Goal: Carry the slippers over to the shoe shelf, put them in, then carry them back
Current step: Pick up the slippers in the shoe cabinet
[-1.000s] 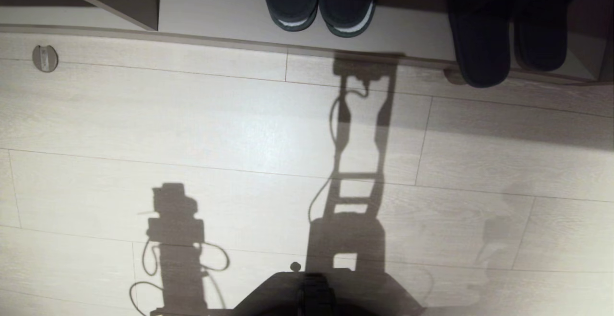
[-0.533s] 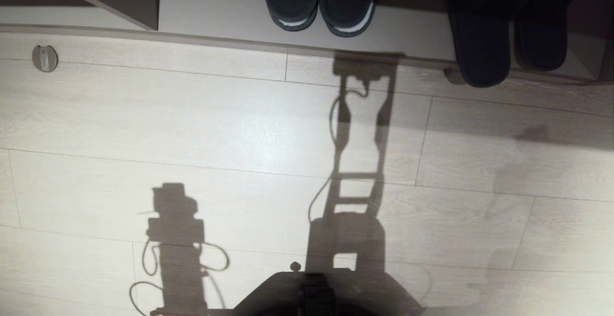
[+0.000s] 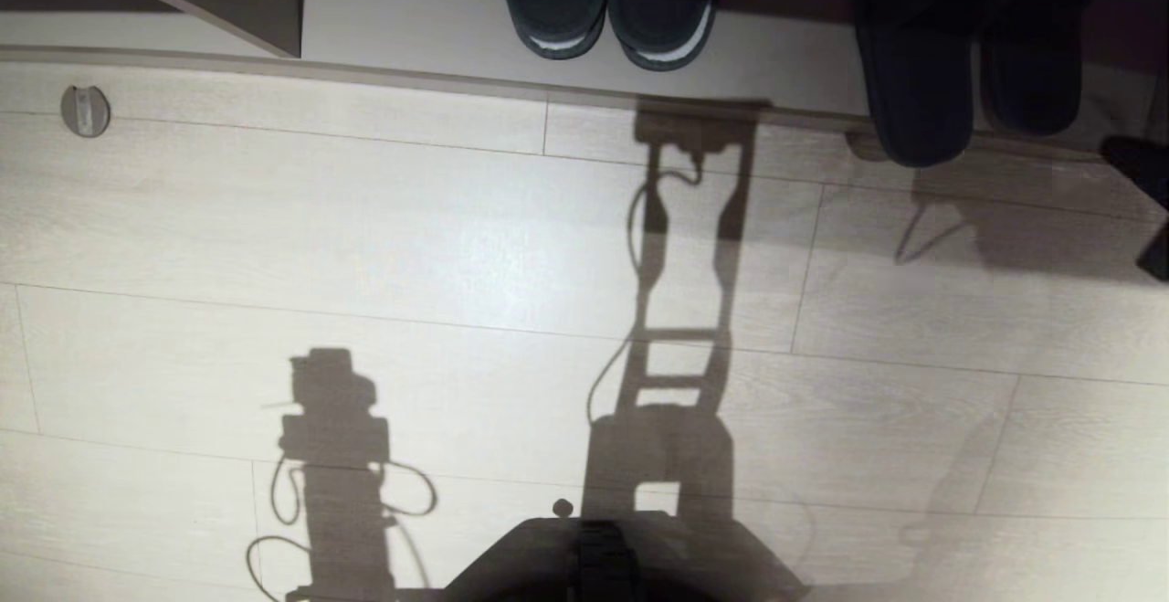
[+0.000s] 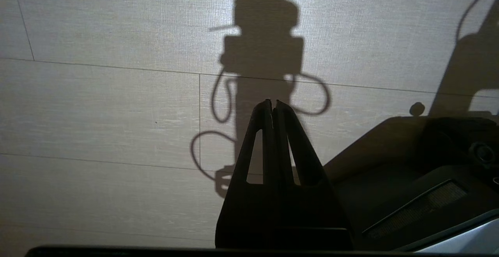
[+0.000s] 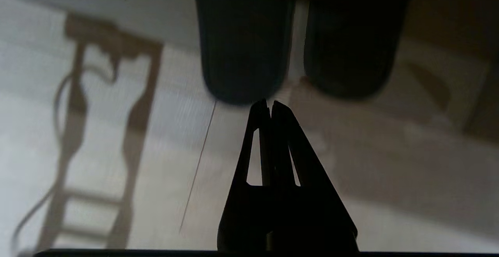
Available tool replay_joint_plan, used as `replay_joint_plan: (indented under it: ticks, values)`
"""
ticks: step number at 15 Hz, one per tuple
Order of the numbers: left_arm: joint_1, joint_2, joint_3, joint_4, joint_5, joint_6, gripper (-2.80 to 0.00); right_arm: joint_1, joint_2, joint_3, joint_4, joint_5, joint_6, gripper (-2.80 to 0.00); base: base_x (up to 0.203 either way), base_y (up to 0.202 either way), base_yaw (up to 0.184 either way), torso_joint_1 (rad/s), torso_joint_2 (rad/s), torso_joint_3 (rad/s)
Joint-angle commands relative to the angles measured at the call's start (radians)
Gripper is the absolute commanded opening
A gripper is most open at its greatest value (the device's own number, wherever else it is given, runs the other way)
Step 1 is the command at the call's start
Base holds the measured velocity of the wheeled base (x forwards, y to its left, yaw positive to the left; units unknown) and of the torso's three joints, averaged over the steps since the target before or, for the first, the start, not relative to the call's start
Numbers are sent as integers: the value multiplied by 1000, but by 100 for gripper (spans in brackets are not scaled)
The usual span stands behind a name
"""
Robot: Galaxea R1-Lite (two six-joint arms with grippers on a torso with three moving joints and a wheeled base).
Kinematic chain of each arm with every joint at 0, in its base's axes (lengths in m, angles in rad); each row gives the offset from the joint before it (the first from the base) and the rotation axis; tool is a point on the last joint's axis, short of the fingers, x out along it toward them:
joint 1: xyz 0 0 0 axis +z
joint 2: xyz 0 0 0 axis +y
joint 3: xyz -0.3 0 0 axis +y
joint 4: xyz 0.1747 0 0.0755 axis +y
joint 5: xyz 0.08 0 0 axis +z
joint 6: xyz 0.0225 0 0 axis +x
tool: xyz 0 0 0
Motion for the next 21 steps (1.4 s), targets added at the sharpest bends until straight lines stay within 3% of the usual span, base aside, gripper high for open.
replay_joint_plan:
  ticks: [1,2,3,4,6,10,12,21]
  values:
    - [0,1,2,0,1,2,-280,5,228,-91,-116,1,-24,-280,0,0,0,0,0,0]
    - [0,1,2,0,1,5,-280,6,287,-137,-185,2,-47,-280,0,0,0,0,0,0]
    - [0,1,2,0,1,5,-280,8,329,-179,-263,4,-72,-121,0,0,0,0,0,0]
    - [0,1,2,0,1,5,-280,8,346,-196,-302,11,-87,0,0,0,0,0,0,0]
    - [0,1,2,0,1,5,-280,7,412,-240,-401,46,-104,0,0,0,0,0,0,0]
    - [0,1,2,0,1,5,-280,6,488,-337,-437,55,-125,0,0,0,0,0,0,0]
    - [0,1,2,0,1,5,-280,4,516,-369,-439,15,-188,0,0,0,0,0,0,0]
    - [0,1,2,2,2,1,-280,5,643,-570,-492,-93,-182,0,0,0,0,0,0,0]
